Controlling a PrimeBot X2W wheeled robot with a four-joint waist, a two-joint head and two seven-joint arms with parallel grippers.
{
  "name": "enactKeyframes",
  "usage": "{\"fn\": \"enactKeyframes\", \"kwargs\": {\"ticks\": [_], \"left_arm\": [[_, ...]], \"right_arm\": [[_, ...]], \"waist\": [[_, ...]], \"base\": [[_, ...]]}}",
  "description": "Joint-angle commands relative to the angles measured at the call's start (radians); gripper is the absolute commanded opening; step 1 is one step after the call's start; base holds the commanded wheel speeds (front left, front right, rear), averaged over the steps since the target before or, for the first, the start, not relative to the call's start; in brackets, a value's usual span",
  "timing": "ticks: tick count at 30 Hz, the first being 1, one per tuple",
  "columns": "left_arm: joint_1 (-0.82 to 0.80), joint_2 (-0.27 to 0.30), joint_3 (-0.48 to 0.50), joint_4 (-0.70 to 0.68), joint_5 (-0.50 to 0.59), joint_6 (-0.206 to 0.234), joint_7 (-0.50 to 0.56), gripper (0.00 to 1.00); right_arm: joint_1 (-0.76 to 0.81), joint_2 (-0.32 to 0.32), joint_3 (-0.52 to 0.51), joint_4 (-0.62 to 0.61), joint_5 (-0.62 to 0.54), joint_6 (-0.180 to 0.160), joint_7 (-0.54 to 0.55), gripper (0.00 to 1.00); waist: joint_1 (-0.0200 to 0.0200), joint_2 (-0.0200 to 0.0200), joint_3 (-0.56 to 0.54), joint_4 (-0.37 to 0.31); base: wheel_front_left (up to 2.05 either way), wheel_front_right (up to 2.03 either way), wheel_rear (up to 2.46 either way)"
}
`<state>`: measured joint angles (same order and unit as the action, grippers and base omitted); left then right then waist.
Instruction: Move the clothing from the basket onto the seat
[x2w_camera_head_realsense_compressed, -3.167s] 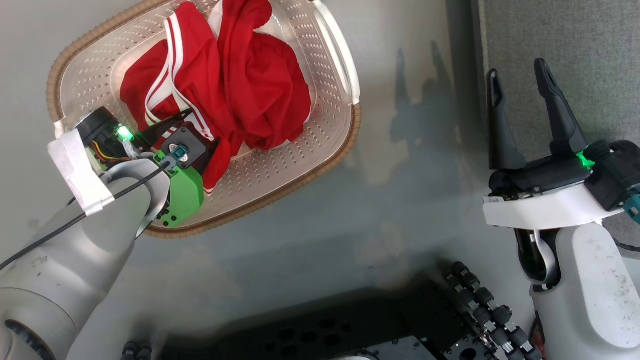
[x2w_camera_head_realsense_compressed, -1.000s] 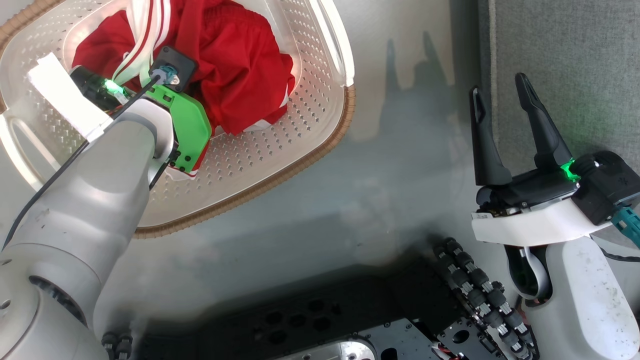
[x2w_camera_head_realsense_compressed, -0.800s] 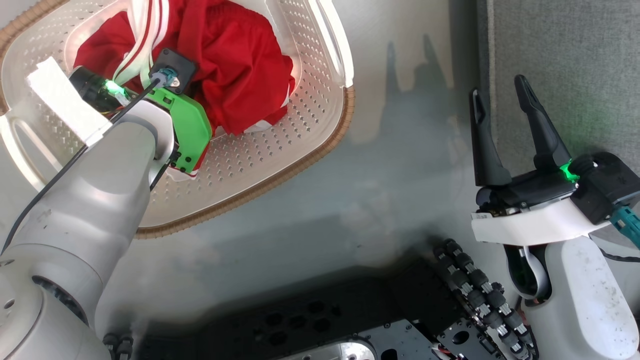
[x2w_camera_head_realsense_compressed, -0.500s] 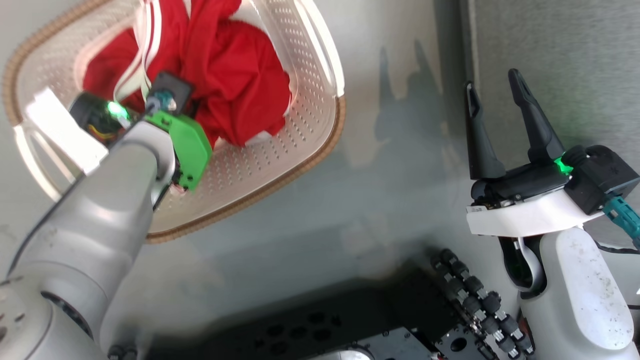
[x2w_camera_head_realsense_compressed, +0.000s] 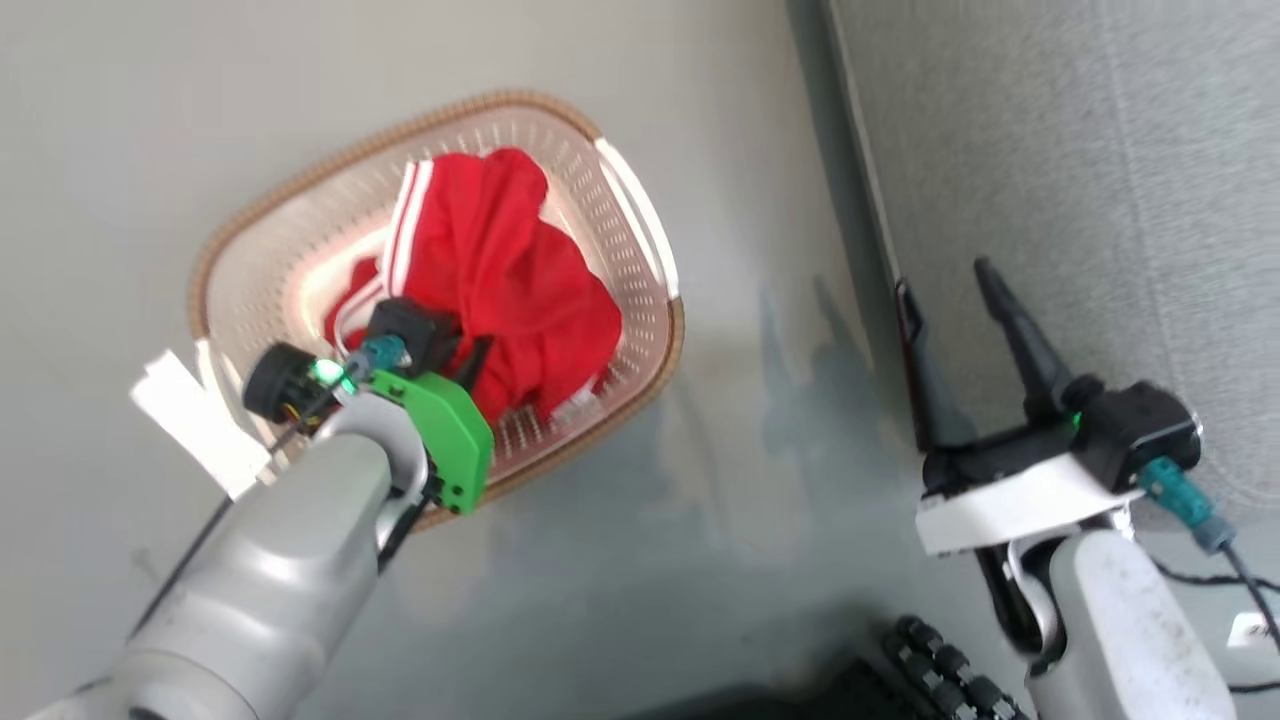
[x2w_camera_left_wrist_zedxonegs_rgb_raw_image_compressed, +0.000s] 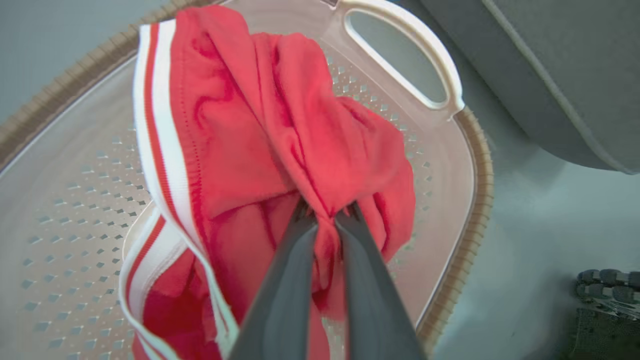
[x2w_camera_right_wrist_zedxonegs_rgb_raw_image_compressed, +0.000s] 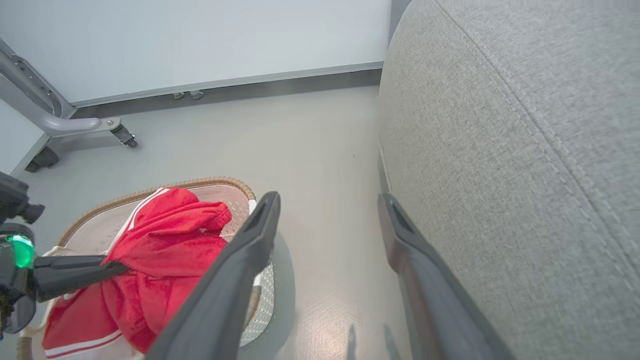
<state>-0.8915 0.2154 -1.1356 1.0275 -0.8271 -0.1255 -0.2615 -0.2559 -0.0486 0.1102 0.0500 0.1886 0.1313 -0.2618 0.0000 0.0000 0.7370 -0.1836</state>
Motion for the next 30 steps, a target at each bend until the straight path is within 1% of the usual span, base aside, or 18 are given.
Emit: {"fn": "enactKeyframes", "kwargs": {"ticks": [1, 9, 11, 13, 17, 24, 30], "left_arm": [[0.054, 0.006, 0.020, -0.032, -0.004, 0.010, -0.004, 0.00], [0.227, 0.006, 0.146, -0.236, 0.028, 0.074, -0.004, 0.00], [0.264, 0.005, 0.171, -0.284, 0.038, 0.085, -0.004, 0.00], [0.297, 0.012, 0.183, -0.334, 0.072, 0.107, -0.004, 0.00], [0.377, 0.014, 0.224, -0.423, 0.093, 0.143, -0.005, 0.00], [0.460, 0.026, 0.297, -0.559, 0.113, 0.197, -0.004, 0.00], [0.483, 0.034, 0.317, -0.635, 0.108, 0.223, 0.000, 0.00]], "right_arm": [[0.039, -0.004, 0.007, 0.013, -0.010, -0.001, -0.005, 1.00], [0.149, -0.004, 0.055, 0.066, -0.029, -0.001, -0.005, 1.00], [0.174, -0.004, 0.059, 0.075, -0.033, -0.001, -0.005, 1.00], [0.198, -0.004, 0.063, 0.082, -0.034, -0.001, -0.005, 1.00], [0.243, -0.004, 0.067, 0.096, -0.040, -0.001, -0.005, 1.00], [0.284, -0.004, 0.070, 0.096, -0.042, -0.001, -0.005, 1.00], [0.291, -0.004, 0.094, 0.088, -0.047, -0.001, -0.005, 1.00]], "waist": [[0.0000, 0.0000, -0.244, 0.037], [0.0000, 0.0000, -0.493, 0.050], [0.0000, 0.0000, -0.546, 0.050], [0.0000, 0.0000, -0.594, 0.049], [0.0000, 0.0000, -0.676, 0.046], [0.0000, 0.0000, -0.736, 0.049], [0.0000, 0.0000, -0.749, 0.058]], "base": [[0.00, 0.00, 0.00], [0.00, 0.00, 0.00], [0.00, 0.00, 0.00], [0.00, 0.00, 0.00], [0.00, 0.00, 0.00], [0.00, 0.00, 0.00], [0.00, 0.00, 0.00]]}}
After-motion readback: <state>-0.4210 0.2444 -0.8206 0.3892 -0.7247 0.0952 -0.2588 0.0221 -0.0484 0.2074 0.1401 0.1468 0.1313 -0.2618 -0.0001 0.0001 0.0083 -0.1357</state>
